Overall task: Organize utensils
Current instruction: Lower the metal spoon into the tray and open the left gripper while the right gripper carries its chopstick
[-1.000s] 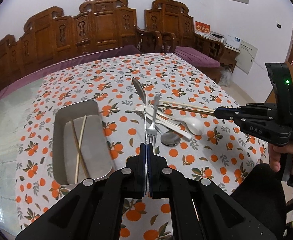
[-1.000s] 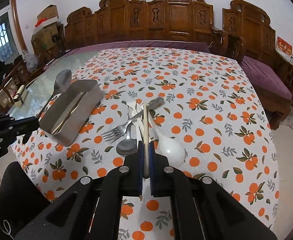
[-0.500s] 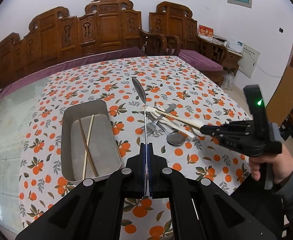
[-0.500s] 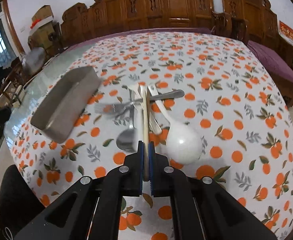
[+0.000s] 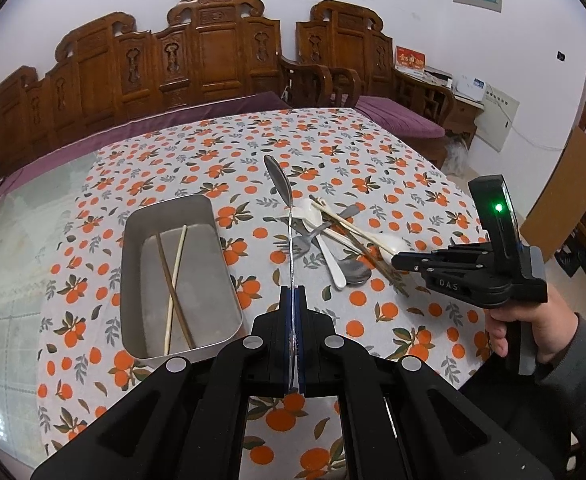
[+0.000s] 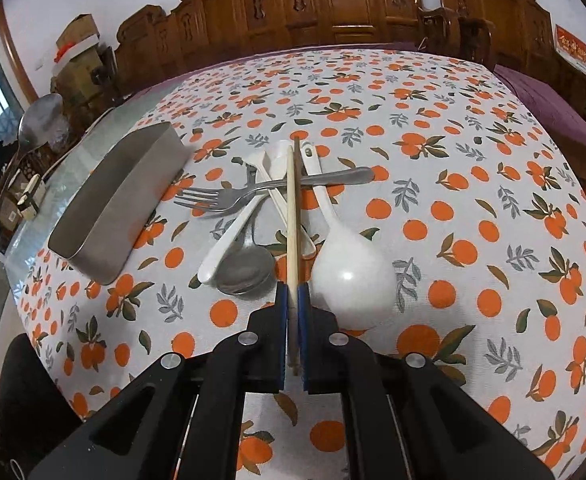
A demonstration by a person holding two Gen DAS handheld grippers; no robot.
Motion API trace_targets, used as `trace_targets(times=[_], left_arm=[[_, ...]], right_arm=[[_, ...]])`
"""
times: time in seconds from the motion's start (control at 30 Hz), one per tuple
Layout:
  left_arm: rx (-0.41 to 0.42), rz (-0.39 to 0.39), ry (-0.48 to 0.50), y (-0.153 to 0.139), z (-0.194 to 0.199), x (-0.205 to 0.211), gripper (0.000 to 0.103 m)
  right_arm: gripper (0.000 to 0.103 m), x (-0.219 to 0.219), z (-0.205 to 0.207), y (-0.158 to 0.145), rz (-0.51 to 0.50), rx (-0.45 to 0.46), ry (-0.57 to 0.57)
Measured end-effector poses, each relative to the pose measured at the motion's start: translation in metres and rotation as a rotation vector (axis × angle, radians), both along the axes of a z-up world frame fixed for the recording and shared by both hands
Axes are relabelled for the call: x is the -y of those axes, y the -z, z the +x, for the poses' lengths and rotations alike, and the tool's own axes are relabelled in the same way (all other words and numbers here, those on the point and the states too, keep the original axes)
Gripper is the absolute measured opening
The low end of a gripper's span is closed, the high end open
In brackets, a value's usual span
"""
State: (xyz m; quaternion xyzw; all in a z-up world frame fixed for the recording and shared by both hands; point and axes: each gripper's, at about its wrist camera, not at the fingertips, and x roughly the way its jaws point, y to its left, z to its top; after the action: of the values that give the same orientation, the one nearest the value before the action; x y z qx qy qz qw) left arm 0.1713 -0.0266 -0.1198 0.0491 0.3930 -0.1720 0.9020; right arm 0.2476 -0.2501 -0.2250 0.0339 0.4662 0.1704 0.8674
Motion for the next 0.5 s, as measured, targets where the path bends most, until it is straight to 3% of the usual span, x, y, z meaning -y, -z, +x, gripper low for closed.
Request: trace_targets(times=[0.17, 0.5], left_arm=[[0.0, -0.002, -0.005, 0.001, 0.001, -0.002, 0.001], [0.001, 0.008, -0.041, 0.0, 0.015, -0.026, 0.001]], right_arm=[[0.006, 0.0, -0.004, -0.009, 0.005, 0.03, 0.003], [0.006, -0.018, -0.016, -0.062, -0.017, 0.121, -0.047]])
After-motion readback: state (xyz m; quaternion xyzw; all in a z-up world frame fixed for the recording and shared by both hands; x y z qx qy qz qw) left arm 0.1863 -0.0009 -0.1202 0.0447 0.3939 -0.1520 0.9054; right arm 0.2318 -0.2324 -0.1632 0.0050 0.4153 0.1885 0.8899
